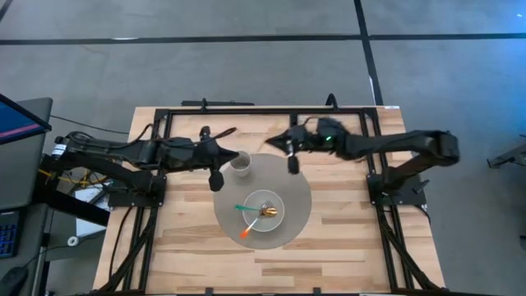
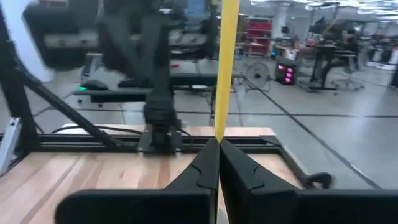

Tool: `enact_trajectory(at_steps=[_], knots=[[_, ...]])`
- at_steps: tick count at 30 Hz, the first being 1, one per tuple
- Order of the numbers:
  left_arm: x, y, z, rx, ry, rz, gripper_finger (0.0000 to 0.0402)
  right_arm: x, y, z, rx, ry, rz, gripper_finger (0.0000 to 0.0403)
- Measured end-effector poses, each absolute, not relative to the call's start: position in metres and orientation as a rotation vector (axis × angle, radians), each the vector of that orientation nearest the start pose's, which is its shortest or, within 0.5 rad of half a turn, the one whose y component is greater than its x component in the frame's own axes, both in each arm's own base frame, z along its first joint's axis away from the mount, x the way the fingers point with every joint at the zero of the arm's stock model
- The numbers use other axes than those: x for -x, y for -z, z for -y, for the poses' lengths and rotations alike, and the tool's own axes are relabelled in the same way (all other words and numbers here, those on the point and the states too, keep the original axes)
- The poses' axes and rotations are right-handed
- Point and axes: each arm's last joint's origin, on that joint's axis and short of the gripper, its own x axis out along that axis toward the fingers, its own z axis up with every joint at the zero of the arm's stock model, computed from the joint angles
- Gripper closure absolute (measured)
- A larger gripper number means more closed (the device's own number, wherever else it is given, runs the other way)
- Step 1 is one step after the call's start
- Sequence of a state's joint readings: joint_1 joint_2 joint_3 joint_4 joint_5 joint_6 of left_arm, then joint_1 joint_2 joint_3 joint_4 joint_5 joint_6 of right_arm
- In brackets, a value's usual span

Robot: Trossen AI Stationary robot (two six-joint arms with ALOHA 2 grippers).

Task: Pick & Place Utensil
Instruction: Put the yellow straw in the gray cup on the gray placemat

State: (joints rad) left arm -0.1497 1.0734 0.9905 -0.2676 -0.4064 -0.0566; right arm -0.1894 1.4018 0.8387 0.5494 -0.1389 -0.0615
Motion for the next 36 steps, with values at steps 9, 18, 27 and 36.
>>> enact_trajectory(at_steps=[9,18,27,36], knots=[[-0.231,-0.342,0.024,-0.041,-0.264,-0.333,0.039,-0.351,-0.226,0.042,0.015,0.036,0.038,0.0402],[-0.231,-0.342,0.024,-0.039,-0.264,-0.332,0.0389,-0.366,-0.182,0.054,0.048,0.124,-0.04,0.0401],[-0.231,-0.341,0.024,-0.04,-0.265,-0.337,0.0389,-0.373,-0.183,0.054,0.058,0.091,-0.044,0.0344],[-0.232,-0.332,0.024,-0.045,-0.268,-0.359,0.0389,-0.37,-0.2,0.057,0.063,0.078,0.001,0.027]])
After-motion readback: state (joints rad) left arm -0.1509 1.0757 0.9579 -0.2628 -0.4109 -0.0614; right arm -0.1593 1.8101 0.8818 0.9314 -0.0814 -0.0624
